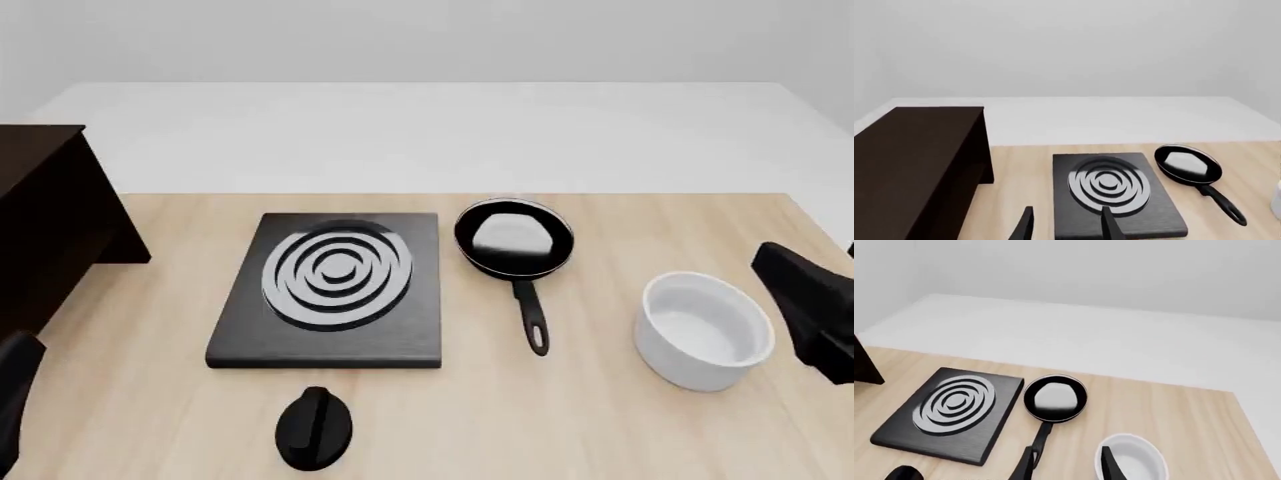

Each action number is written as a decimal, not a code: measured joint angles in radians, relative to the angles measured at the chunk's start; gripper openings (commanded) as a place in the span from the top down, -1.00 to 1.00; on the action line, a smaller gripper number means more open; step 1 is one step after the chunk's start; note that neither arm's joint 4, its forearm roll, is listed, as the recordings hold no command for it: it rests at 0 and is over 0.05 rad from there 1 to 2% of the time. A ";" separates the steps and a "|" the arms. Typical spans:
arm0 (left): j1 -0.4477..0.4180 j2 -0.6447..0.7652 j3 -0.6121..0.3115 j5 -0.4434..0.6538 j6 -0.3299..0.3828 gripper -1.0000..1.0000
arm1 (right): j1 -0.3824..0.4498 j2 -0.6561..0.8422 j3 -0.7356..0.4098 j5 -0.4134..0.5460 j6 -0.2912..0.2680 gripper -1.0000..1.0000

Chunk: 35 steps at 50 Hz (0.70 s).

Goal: Put the frying pan on the cabinet shelf.

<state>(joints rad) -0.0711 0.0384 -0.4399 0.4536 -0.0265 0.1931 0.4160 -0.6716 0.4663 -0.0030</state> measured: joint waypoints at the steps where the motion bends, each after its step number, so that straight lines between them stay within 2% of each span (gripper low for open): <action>1: 0.000 0.002 -0.004 0.002 -0.001 -1.00 | 0.002 0.014 -0.007 -0.001 -0.002 -1.00; 20: -0.025 0.073 -0.055 0.024 -0.021 -1.00 | 0.069 0.318 -0.149 0.007 -0.029 -1.00; 35: -0.019 0.115 -0.061 -0.001 -0.037 -1.00 | 0.118 0.522 -0.252 0.039 -0.007 -1.00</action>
<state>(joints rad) -0.0896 0.1530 -0.5012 0.4521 -0.0636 0.3113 0.9384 -0.9239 0.5049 -0.0101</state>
